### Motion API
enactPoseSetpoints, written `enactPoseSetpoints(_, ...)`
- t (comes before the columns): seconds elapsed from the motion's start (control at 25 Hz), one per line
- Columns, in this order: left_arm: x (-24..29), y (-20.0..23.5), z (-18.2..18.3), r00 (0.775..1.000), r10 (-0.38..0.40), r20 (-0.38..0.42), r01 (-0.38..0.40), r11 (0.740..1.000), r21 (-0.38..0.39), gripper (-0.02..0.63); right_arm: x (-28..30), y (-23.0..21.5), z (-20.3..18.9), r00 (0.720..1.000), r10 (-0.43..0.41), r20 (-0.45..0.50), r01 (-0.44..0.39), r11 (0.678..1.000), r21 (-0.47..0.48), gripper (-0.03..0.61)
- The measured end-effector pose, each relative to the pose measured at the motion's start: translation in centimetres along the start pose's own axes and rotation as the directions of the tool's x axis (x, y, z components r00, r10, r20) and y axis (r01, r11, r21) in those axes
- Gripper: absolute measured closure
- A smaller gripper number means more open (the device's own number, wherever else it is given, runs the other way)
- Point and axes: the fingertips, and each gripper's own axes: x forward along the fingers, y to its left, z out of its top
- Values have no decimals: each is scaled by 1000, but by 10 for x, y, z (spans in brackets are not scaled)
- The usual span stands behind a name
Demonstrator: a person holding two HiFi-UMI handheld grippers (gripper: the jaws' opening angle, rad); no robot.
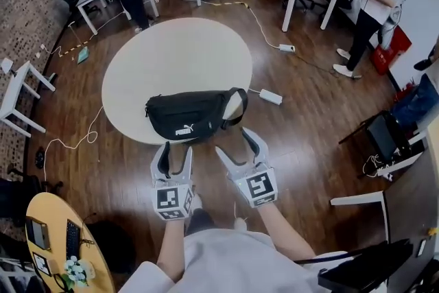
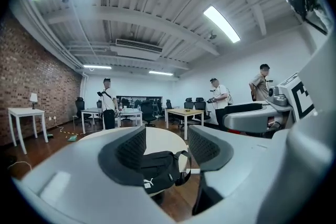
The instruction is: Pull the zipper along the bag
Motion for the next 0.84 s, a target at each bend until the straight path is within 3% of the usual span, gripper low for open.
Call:
enactPoseSetpoints(0.36, -50, 2, 47, 992, 42, 118, -47, 998, 34, 350, -20, 39, 53, 996, 2, 88, 2, 999, -49, 278)
enactPoseSetpoints(0.84, -101, 57, 58, 986, 55, 156, -66, 996, 64, 359, -9, 78, 67, 993, -88, 82, 90, 996, -17, 278)
